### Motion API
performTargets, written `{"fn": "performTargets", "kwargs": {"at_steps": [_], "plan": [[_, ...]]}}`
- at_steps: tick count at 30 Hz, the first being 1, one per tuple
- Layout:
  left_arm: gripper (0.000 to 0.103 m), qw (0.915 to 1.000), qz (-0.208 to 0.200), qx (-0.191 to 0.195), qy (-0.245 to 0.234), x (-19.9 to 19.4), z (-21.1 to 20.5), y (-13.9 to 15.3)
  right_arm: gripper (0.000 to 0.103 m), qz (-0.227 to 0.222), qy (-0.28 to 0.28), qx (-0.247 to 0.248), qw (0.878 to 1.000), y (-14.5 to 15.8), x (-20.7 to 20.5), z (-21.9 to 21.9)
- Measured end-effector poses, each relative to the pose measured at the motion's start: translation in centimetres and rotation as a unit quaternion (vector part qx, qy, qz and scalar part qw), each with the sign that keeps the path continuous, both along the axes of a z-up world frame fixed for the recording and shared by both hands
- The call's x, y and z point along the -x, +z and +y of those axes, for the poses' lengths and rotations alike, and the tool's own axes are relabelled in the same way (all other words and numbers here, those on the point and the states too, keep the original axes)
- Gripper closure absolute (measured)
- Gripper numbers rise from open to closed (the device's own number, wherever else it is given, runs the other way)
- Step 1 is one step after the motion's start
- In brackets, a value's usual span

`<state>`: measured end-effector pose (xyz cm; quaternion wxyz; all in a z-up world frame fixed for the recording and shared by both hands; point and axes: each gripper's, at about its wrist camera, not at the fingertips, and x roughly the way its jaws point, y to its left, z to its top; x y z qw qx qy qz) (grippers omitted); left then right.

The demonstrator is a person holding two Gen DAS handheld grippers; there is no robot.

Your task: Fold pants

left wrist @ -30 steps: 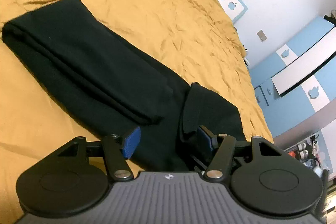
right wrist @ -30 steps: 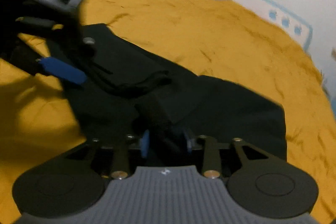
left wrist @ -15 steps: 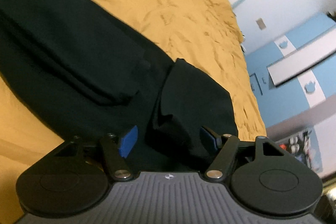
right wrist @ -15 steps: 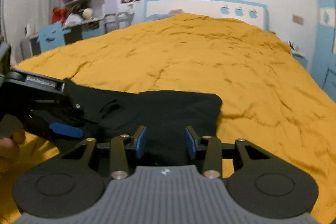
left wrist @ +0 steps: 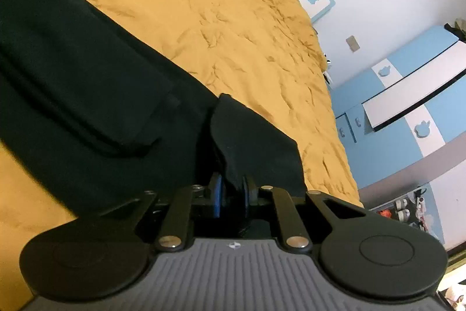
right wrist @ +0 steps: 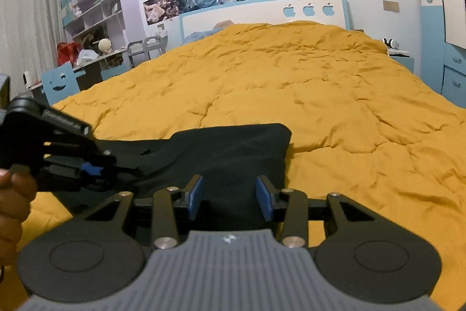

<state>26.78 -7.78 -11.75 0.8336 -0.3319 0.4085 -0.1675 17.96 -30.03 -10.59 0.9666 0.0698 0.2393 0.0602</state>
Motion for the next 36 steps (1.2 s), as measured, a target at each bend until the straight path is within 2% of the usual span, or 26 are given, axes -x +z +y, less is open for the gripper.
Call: {"fn": "performTargets", "kwargs": {"at_steps": [4, 5, 7, 8, 11, 15, 17, 20, 22, 24, 25, 26, 28, 30, 33, 34, 36], "plan": [[0.088, 0.9998, -0.006, -0.002, 0.018, 0.8, 1.9, -0.2, 0.065, 0.006, 0.004, 0.011, 1.000, 0.4, 0.0, 0.2], [0.088, 0.9997, -0.002, -0.006, 0.023, 0.6, 2.2, -0.4, 0.064, 0.024, 0.002, 0.021, 0.999, 0.2, -0.4, 0.3], [0.088, 0.9995, 0.021, -0.011, 0.022, 0.0, 2.7, -1.7, 0.064, 0.112, 0.004, 0.026, 0.993, -1.1, -2.0, 0.5], [0.088, 0.9993, 0.028, -0.017, 0.018, -0.2, 2.7, -2.0, 0.067, 0.138, 0.004, 0.020, 0.990, -1.7, -2.2, 0.5], [0.088, 0.9991, 0.026, -0.030, 0.013, 0.0, 2.6, -2.4, 0.072, 0.166, 0.016, 0.024, 0.986, -1.8, -1.8, 0.6], [0.087, 0.9992, 0.027, -0.024, 0.015, 0.0, 2.7, -2.4, 0.074, 0.206, 0.031, 0.030, 0.978, -0.1, -2.0, 0.3], [0.085, 0.9992, 0.026, -0.026, 0.012, 0.1, 2.7, -2.4, 0.074, 0.188, 0.016, 0.038, 0.981, 1.4, -2.1, 0.1], [0.082, 0.9990, 0.023, -0.037, 0.006, 0.4, 2.8, -2.7, 0.071, 0.124, -0.005, 0.038, 0.992, 3.1, -2.7, 0.4], [0.081, 0.9990, 0.024, -0.038, 0.006, 0.4, 2.7, -2.6, 0.071, 0.087, -0.006, 0.031, 0.996, 3.5, -4.0, 0.8], [0.080, 0.9990, 0.025, -0.037, 0.006, 0.5, 2.8, -2.6, 0.071, 0.061, 0.009, 0.039, 0.997, 2.6, -5.4, 1.7], [0.080, 0.9990, 0.025, -0.037, 0.005, 0.5, 2.9, -2.6, 0.064, 0.056, 0.014, 0.052, 0.997, 1.8, -6.0, 2.2], [0.080, 0.9990, 0.025, -0.038, 0.003, 0.5, 2.9, -2.6, 0.054, 0.076, 0.026, 0.071, 0.994, 0.6, -6.9, 2.9], [0.080, 0.9989, 0.023, -0.041, -0.002, 0.6, 3.0, -2.5, 0.054, 0.150, 0.040, 0.111, 0.982, -1.8, -8.4, 4.1], [0.080, 0.9987, 0.018, -0.046, -0.006, 0.7, 3.1, -2.4, 0.054, 0.124, 0.025, 0.105, 0.986, -1.4, -7.2, 4.5], [0.077, 0.9988, 0.021, -0.045, -0.003, 0.6, 3.2, -2.7, 0.055, 0.068, 0.018, 0.044, 0.997, -0.4, -4.5, 4.3], [0.077, 0.9989, 0.027, -0.038, 0.000, 0.6, 3.4, -2.9, 0.053, 0.067, 0.022, 0.035, 0.997, -1.0, -3.7, 4.4], [0.077, 0.9990, 0.034, -0.030, 0.005, 0.6, 3.6, -2.8, 0.051, 0.097, 0.037, 0.064, 0.992, -3.0, -3.4, 5.6]]}}
